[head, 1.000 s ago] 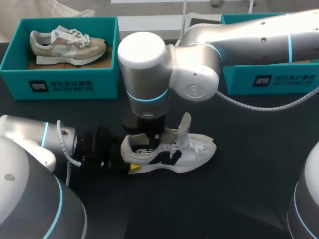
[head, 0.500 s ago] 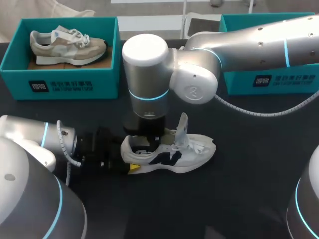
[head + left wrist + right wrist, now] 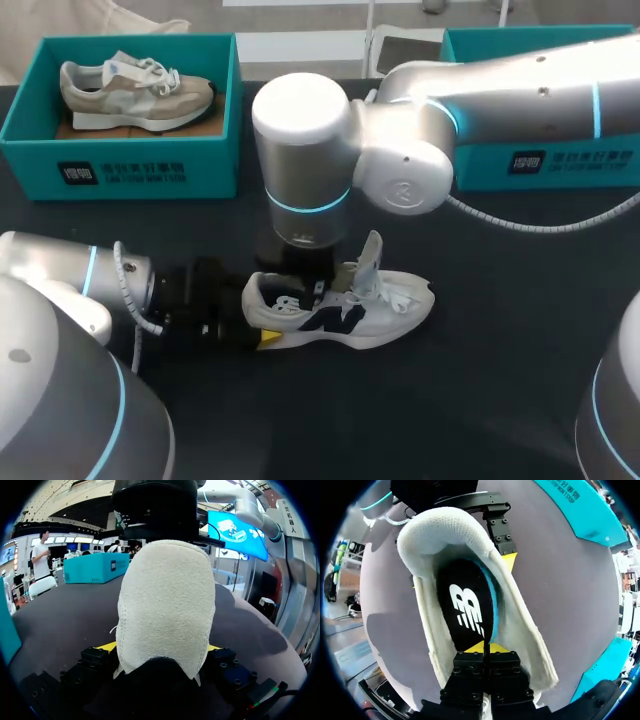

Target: Take the shoe out of the shoebox, open the shoe tongue, remove and reinsert the insole, then place the shoe into the shoebox

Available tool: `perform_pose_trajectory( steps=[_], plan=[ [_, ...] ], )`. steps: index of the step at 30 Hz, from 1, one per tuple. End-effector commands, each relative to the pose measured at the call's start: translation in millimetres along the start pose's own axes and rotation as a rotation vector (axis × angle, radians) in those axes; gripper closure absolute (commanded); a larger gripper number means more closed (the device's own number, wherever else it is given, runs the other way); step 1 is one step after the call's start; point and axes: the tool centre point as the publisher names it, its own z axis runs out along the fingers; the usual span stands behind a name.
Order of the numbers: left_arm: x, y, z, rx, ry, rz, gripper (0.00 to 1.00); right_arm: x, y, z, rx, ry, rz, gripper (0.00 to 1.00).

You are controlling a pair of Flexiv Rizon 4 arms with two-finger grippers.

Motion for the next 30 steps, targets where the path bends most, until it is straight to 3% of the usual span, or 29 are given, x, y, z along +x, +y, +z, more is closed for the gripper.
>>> perform_pose_trajectory(
  steps=[1,8,19,25,26,27,28,30],
  plan=[
    [-0.8,2,1,-0.003,0.000,-0.001,1.00,-3.3,-36.4,-44,-0.048,-0.076,0.004,1.00],
    [-0.8,2,1,-0.003,0.000,-0.001,1.00,-19.4,-27.0,-68,-0.119,-0.106,-0.060,1.00],
    [-0.8,2,1,-0.003,0.000,-0.001,1.00,-24.4,34.8,-82,-0.229,-0.044,-0.223,1.00],
    [-0.8,2,1,-0.003,0.000,-0.001,1.00,-24.1,49.5,-84,-0.289,0.052,-0.239,1.00],
    [-0.8,2,1,-0.003,0.000,-0.001,1.00,-23.9,49.0,-84,-0.304,0.088,-0.227,0.79],
    [-0.8,2,1,-0.003,0.000,-0.001,1.00,-24.1,46.9,-84,-0.323,0.136,-0.197,0.00],
    [-0.8,2,1,-0.003,0.000,-0.001,1.00,-24.2,45.5,-84,-0.336,0.151,-0.180,0.00],
    [-0.8,2,1,-0.003,0.000,-0.001,1.00,-24.1,43.2,-87,-0.370,0.280,-0.170,0.00]
  ],
)
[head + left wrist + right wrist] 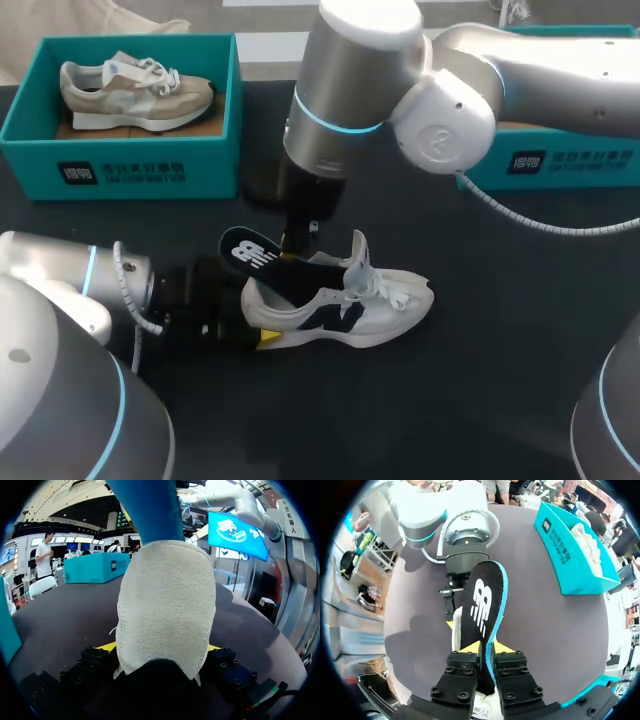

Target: Take the shoe out of the shoebox, open the shoe tongue, remove and reinsert the insole, then place the shoe into the shoebox

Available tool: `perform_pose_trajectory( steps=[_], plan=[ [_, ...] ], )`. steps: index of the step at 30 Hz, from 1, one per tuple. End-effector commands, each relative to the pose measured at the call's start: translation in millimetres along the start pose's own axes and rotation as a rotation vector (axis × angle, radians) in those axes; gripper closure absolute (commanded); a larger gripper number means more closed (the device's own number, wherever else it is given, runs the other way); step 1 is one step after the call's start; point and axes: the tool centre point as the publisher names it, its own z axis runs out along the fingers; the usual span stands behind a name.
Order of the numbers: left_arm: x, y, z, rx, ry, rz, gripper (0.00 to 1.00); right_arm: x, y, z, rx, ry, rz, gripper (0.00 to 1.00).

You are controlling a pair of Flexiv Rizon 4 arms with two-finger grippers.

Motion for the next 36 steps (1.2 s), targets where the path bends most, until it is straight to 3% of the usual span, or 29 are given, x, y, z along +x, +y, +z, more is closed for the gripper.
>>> perform_pose_trajectory(
  steps=[1,2,3,18,19,29,31,33,36],
  plan=[
    [-0.3,1,1,-0.003,0.001,-0.001,1.00,-4.9,-9.5,0,-0.111,0.201,0.085,0.00],
    [-0.3,1,1,-0.003,0.001,-0.001,1.00,-4.0,-12.4,-4,-0.164,0.215,0.120,0.00],
    [-0.3,1,1,-0.003,0.001,-0.001,1.00,-2.4,-11.3,-7,-0.241,0.302,0.089,0.00],
    [-0.3,1,1,-0.003,0.001,-0.001,1.00,-2.4,-11.3,-7,-0.241,0.302,0.089,0.00],
    [-0.3,1,1,-0.003,0.001,-0.001,1.00,-3.4,-10.7,-7,-0.218,0.267,0.081,0.00],
    [-0.3,1,1,-0.003,0.001,-0.001,1.00,3.8,15.4,2,-0.316,0.385,0.138,0.00],
    [-0.3,1,1,-0.003,0.001,-0.001,1.00,4.7,17.9,11,-0.349,0.406,0.136,0.22],
    [-0.3,1,1,-0.003,0.001,-0.001,1.00,5.9,20.8,19,-0.372,0.430,0.130,0.27],
    [-0.3,1,1,-0.003,0.001,-0.001,1.00,7.7,23.3,26,-0.386,0.449,0.131,0.21]
  ],
)
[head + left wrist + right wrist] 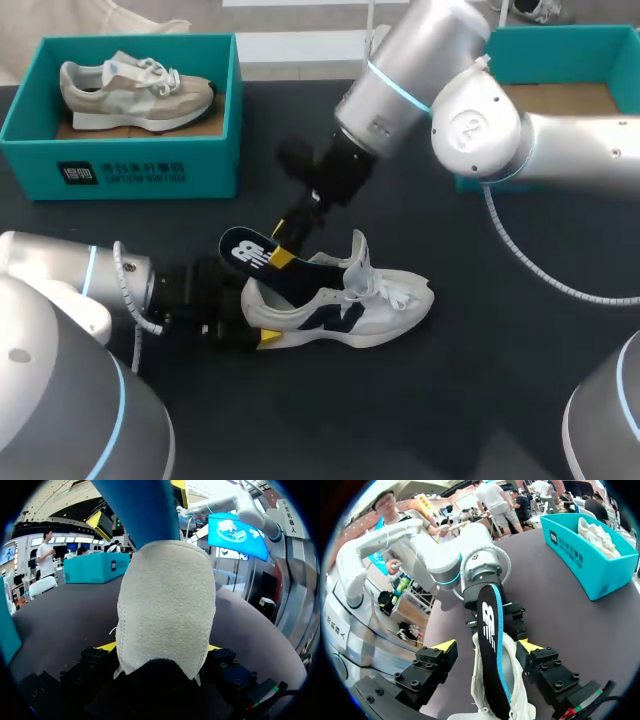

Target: Take the shoe out of the shoebox, open the shoe tongue, remove and reinsert the insole, then place the shoe into the shoebox

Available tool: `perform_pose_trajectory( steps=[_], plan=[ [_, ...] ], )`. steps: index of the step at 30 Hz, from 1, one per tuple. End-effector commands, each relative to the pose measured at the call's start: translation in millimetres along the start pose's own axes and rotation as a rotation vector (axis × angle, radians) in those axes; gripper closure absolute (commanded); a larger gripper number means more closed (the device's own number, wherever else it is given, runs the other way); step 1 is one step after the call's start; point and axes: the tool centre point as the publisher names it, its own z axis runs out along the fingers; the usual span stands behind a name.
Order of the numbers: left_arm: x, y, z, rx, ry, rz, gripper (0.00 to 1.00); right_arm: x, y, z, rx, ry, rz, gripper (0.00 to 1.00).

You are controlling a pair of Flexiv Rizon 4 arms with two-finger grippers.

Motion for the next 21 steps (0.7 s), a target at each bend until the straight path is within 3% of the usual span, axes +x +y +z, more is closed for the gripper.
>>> perform_pose_trajectory(
  steps=[1,2,4,7,10,13,14,21],
  plan=[
    [-0.2,1,1,-0.003,0.001,-0.001,1.00,-9.0,-3.1,23,-0.024,0.040,0.001,0.22],
    [-0.2,1,1,-0.003,0.001,-0.001,1.00,-8.8,-3.8,24,-0.037,0.045,-0.003,0.24],
    [-0.2,1,1,-0.003,0.001,-0.001,1.00,-7.1,-3.6,26,-0.032,0.055,0.000,0.41],
    [-0.2,1,1,-0.003,0.001,-0.001,1.00,-5.8,-4.0,30,-0.030,0.078,-0.008,0.43],
    [-0.2,1,1,-0.003,0.001,-0.001,1.00,-5.5,-4.1,33,-0.026,0.100,-0.012,0.56],
    [-0.2,1,1,-0.003,0.001,-0.001,1.00,-5.9,-4.6,35,-0.020,0.115,-0.016,0.78],
    [-0.2,1,1,-0.003,0.001,-0.001,1.00,-5.9,-5.3,35,-0.010,0.124,-0.012,0.97],
    [-0.2,1,1,-0.003,0.001,-0.001,1.00,2.1,5.1,27,-0.003,0.153,-0.050,1.00]
  ],
)
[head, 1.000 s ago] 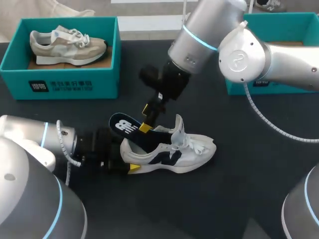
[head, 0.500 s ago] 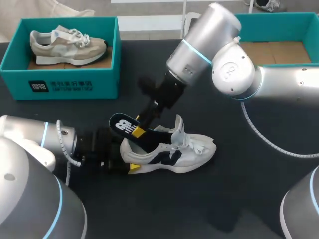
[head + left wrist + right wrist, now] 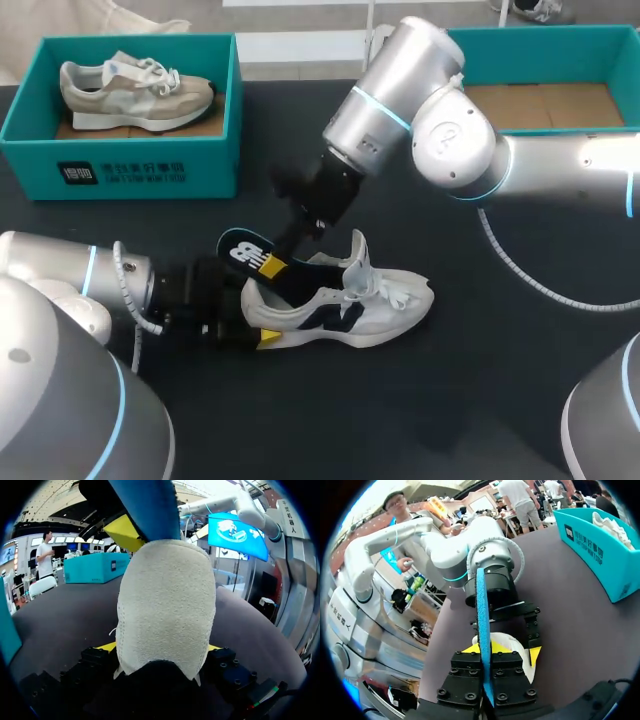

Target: Take the shoe out of the shoebox, open the shoe tongue, remove and reinsert the insole, then place the shoe into the shoebox

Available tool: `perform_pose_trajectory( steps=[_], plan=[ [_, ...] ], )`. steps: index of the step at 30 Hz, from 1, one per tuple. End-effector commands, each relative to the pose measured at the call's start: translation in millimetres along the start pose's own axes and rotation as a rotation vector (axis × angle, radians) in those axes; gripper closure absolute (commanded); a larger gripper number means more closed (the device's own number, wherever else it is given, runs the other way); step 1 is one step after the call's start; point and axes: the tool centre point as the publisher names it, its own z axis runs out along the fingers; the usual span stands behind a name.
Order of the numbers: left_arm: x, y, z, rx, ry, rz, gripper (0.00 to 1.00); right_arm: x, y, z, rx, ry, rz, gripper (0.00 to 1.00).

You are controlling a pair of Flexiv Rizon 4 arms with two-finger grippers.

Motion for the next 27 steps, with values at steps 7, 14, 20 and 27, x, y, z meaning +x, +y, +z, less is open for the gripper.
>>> perform_pose_trajectory(
  steps=[7,14,20,27],
  plan=[
    [-0.2,1,1,-0.003,0.001,0.000,1.00,16.9,41.9,-29,-0.046,-0.030,-0.038,1.00],
    [-0.2,1,1,-0.003,0.001,0.000,1.00,24.4,59.6,-42,-0.011,-0.062,-0.062,1.00],
    [-0.2,1,1,-0.003,0.001,0.000,1.00,24.4,59.6,-42,-0.011,-0.062,-0.062,1.00],
    [-0.2,1,1,-0.003,0.001,0.000,1.00,24.4,59.6,-42,-0.011,-0.062,-0.062,1.00]
  ],
)
